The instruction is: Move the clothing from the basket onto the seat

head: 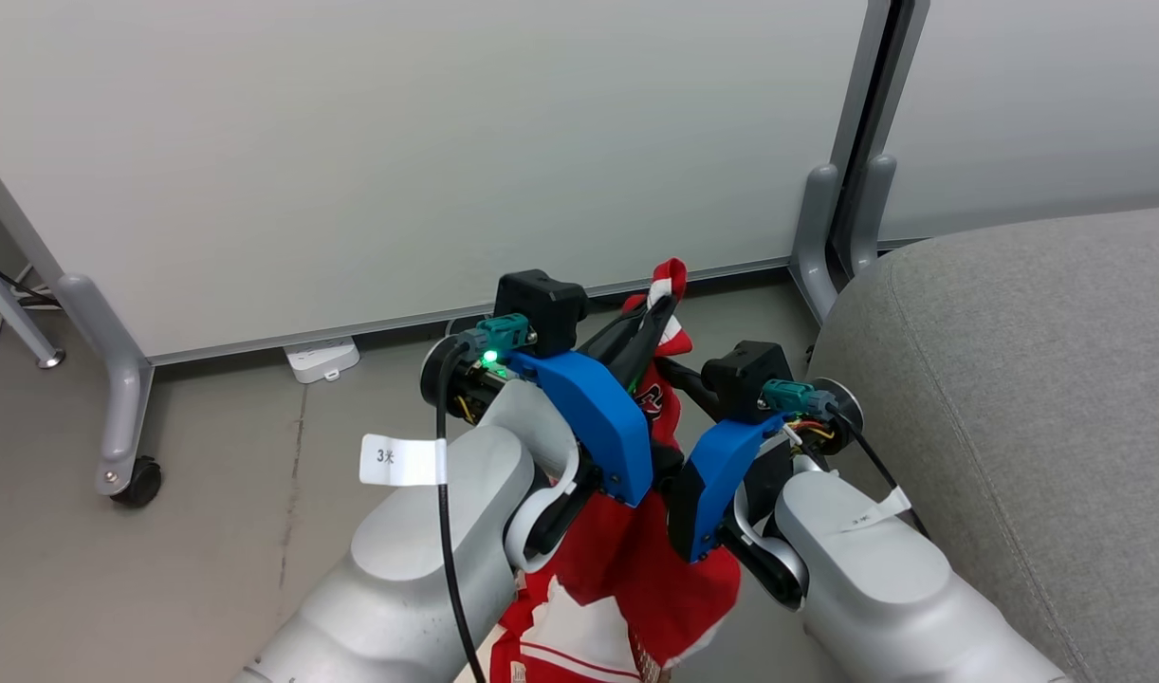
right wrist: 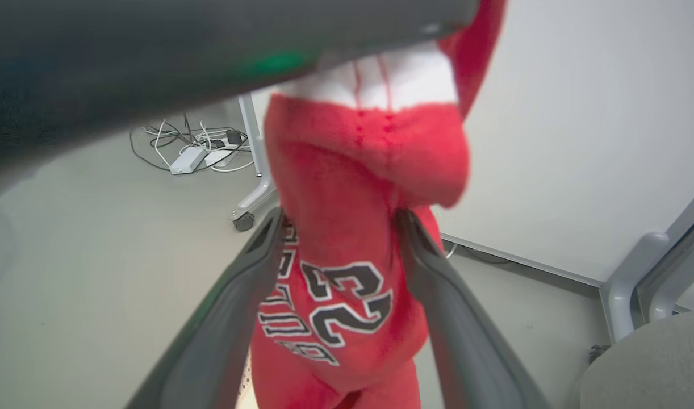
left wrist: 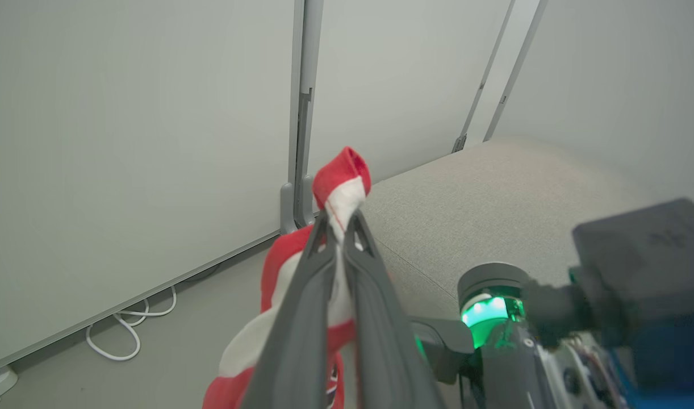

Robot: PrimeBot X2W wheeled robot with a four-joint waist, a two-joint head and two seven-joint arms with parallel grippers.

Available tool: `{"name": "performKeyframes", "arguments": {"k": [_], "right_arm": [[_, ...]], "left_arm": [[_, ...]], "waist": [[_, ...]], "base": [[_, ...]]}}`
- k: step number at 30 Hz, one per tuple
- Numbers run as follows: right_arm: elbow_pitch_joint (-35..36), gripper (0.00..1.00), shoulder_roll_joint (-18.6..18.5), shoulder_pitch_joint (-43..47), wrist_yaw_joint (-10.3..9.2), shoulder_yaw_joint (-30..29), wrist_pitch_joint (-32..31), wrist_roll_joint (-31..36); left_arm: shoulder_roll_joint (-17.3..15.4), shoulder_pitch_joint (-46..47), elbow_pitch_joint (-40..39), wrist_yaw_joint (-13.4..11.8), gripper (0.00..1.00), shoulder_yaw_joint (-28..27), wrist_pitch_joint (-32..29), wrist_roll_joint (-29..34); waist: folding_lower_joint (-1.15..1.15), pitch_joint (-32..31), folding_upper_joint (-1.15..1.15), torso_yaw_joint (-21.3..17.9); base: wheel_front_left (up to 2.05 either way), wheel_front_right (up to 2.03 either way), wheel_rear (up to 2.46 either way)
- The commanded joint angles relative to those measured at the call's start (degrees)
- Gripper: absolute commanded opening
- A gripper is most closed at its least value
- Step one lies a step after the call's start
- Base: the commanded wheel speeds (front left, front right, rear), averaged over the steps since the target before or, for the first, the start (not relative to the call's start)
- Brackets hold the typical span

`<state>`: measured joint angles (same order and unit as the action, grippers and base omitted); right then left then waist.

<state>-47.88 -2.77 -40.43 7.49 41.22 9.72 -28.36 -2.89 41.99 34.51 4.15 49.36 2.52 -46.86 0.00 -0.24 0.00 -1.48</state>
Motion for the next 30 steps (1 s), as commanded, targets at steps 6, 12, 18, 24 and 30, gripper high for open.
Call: {"name": "performKeyframes", "arguments": {"k": [6, 12, 18, 24, 30], "right_arm": [[-2.7, 0.0, -0.2, -2.1, 0.01, 2.3, 0.4, -2.7], [-4.4, 0.0, -0.2, -3.1, 0.01, 3.8, 1.1, -4.4], [-5.1, 0.0, -0.2, -3.3, 0.01, 5.2, 1.7, -5.7], [-5.6, 0.0, -0.2, -3.5, 0.01, 6.4, 2.0, -6.7], [-6.1, 0.0, -0.2, -4.0, 0.01, 7.2, 2.5, -7.5]], "left_arm": [[0.0, 1.1, -0.3, 0.4, 0.0, 0.8, 0.0, -0.8], [-0.1, 1.4, 0.8, 0.2, 0.0, 0.8, 0.6, -1.0], [-0.5, 1.6, 1.6, -0.2, 0.0, 0.7, 1.1, -0.7], [-0.8, 1.7, 2.1, -0.4, 0.0, 0.8, 1.4, -0.7], [-0.9, 1.5, 2.6, -0.4, 0.0, 1.0, 1.6, -0.9]], "waist": [[0.0, -0.1, 0.0, 0.3], [0.0, -0.1, 0.0, 0.3], [0.0, -0.3, 0.0, -0.2], [0.0, -0.2, 0.0, -0.6], [0.0, -0.3, 0.0, -0.9]], "base": [[0.0, 0.0, 0.0], [0.0, 0.0, 0.0], [0.0, 0.0, 0.0], [0.0, 0.0, 0.0], [0.0, 0.0, 0.0]]}}
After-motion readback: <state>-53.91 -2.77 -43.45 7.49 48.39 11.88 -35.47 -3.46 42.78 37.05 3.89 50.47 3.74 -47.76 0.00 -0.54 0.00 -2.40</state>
